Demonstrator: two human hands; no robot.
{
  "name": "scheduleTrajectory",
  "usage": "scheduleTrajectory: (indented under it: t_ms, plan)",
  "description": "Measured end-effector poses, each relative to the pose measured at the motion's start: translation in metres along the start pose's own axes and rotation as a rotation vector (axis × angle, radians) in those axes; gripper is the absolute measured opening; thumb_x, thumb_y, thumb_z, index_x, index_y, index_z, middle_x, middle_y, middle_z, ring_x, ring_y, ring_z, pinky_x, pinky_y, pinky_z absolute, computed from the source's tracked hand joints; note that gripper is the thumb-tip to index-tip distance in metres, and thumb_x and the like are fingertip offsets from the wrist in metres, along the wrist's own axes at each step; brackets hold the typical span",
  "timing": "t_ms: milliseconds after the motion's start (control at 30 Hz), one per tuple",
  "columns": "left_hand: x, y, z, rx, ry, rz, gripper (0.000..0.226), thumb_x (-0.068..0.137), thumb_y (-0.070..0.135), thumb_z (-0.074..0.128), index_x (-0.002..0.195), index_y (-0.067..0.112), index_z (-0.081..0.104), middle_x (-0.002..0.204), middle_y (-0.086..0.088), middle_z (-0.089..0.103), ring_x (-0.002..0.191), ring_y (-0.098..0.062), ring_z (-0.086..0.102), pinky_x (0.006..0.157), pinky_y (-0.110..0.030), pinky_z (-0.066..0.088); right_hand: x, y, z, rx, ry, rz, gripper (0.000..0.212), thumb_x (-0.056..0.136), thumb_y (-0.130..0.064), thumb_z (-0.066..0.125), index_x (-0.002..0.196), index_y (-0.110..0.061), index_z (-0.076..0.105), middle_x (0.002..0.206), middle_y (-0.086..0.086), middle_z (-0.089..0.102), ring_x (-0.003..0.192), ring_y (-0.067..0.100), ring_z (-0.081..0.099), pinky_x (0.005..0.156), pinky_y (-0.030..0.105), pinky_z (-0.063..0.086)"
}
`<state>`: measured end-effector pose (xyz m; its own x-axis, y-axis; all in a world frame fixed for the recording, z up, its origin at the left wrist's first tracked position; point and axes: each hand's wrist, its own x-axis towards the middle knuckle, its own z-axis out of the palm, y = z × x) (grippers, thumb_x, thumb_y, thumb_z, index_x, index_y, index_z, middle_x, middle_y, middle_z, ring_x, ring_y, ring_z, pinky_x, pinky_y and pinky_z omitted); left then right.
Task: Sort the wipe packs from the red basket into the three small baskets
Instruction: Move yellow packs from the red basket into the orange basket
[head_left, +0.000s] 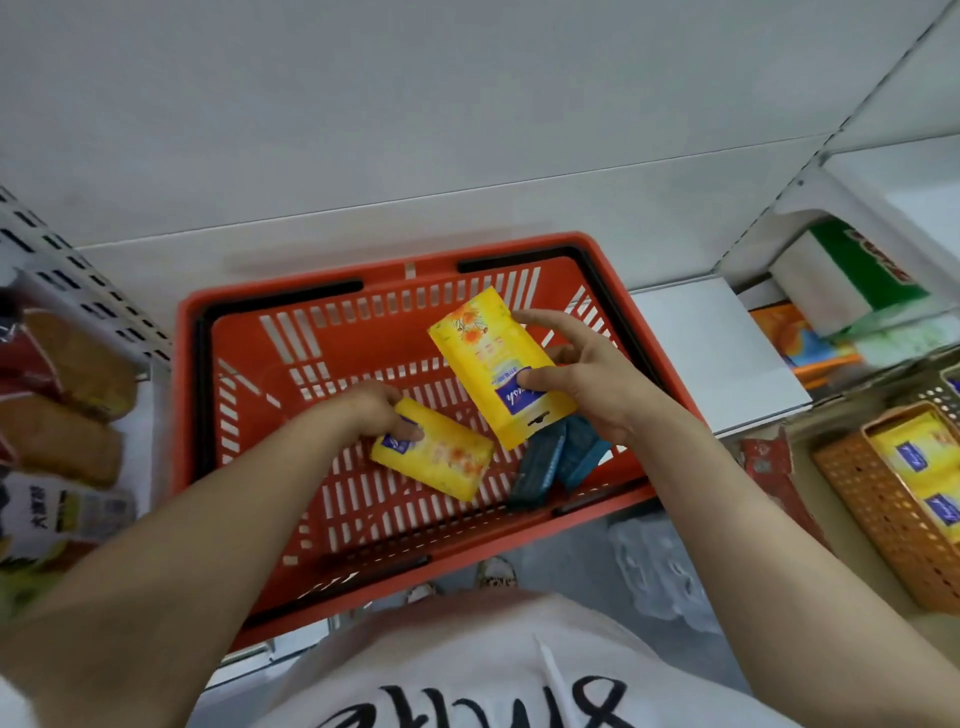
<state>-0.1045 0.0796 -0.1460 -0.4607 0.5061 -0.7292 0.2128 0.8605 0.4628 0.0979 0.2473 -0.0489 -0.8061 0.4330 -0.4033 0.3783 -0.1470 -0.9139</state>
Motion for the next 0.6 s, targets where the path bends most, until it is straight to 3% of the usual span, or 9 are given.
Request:
scheduleTrajectory:
  t_ms: [133, 233, 333, 400, 467, 533, 600]
  plan:
    - [-0.028, 0.001, -0.027, -0.468, 0.202, -0.008, 0.047, 0.075, 0.019, 0.084, 0.113, -0.001, 0.063, 0.113, -0.021, 0.069, 0.097, -0.033, 0.066, 0.085, -0.041, 0.054, 0.011, 0.000, 0.016, 0.056, -0.036, -0.084, 0.082, 0.083, 0.006, 0.070, 0.136, -0.054, 0.047, 0.091, 0.001, 0.073, 0.092, 0.026, 0.074, 0.068, 0.037, 0.060]
    - [-0.057, 0.004, -0.034, -0.735, 0.224, 0.082, 0.033, 0.078, 0.013, 0.081, 0.104, 0.011, 0.062, 0.105, -0.012, 0.072, 0.081, -0.021, 0.070, 0.078, -0.040, 0.058, 0.018, -0.002, 0.027, 0.122, -0.050, -0.116, 0.088, 0.081, 0.012, 0.066, 0.140, -0.049, 0.046, 0.092, 0.003, 0.072, 0.091, 0.029, 0.073, 0.065, 0.035, 0.059]
    - [-0.081, 0.003, -0.036, -0.880, 0.208, 0.172, 0.051, 0.079, 0.011, 0.079, 0.122, 0.022, 0.054, 0.106, -0.001, 0.068, 0.085, -0.016, 0.070, 0.070, -0.039, 0.058, 0.023, -0.007, 0.038, 0.203, -0.047, -0.064, 0.070, 0.079, 0.009, 0.064, 0.128, -0.041, 0.061, 0.103, 0.011, 0.070, 0.088, 0.030, 0.073, 0.061, 0.036, 0.058]
    - [-0.092, -0.001, -0.038, -0.936, 0.195, 0.212, 0.042, 0.079, 0.010, 0.078, 0.115, 0.020, 0.060, 0.098, -0.002, 0.071, 0.075, -0.012, 0.071, 0.057, -0.032, 0.057, 0.024, -0.010, 0.047, 0.253, 0.017, -0.016, 0.046, 0.075, -0.003, 0.068, 0.111, -0.032, 0.069, 0.109, 0.017, 0.069, 0.083, 0.029, 0.073, 0.060, 0.037, 0.057]
    - [-0.099, -0.005, -0.039, -0.980, 0.194, 0.230, 0.033, 0.079, 0.010, 0.078, 0.106, 0.021, 0.062, 0.092, -0.003, 0.072, 0.070, -0.011, 0.072, 0.054, -0.030, 0.056, 0.025, -0.012, 0.054, 0.256, 0.095, -0.006, 0.025, 0.074, -0.021, 0.078, 0.096, -0.027, 0.069, 0.102, 0.016, 0.073, 0.081, 0.029, 0.073, 0.061, 0.037, 0.056]
    - [-0.103, -0.010, -0.040, -1.016, 0.191, 0.251, 0.029, 0.079, 0.010, 0.078, 0.102, 0.021, 0.062, 0.089, -0.002, 0.072, 0.069, -0.012, 0.072, 0.055, -0.031, 0.056, 0.026, -0.011, 0.060, 0.259, 0.153, -0.014, 0.019, 0.080, -0.035, 0.079, 0.089, -0.024, 0.066, 0.093, 0.012, 0.075, 0.078, 0.026, 0.073, 0.061, 0.036, 0.057]
    - [-0.107, -0.013, -0.040, -1.050, 0.205, 0.268, 0.029, 0.080, 0.010, 0.077, 0.102, 0.021, 0.062, 0.087, -0.002, 0.072, 0.068, -0.012, 0.072, 0.055, -0.031, 0.057, 0.026, -0.011, 0.067, 0.262, 0.205, -0.005, 0.015, 0.089, -0.033, 0.072, 0.091, -0.021, 0.063, 0.094, 0.012, 0.075, 0.077, 0.024, 0.074, 0.061, 0.036, 0.058]
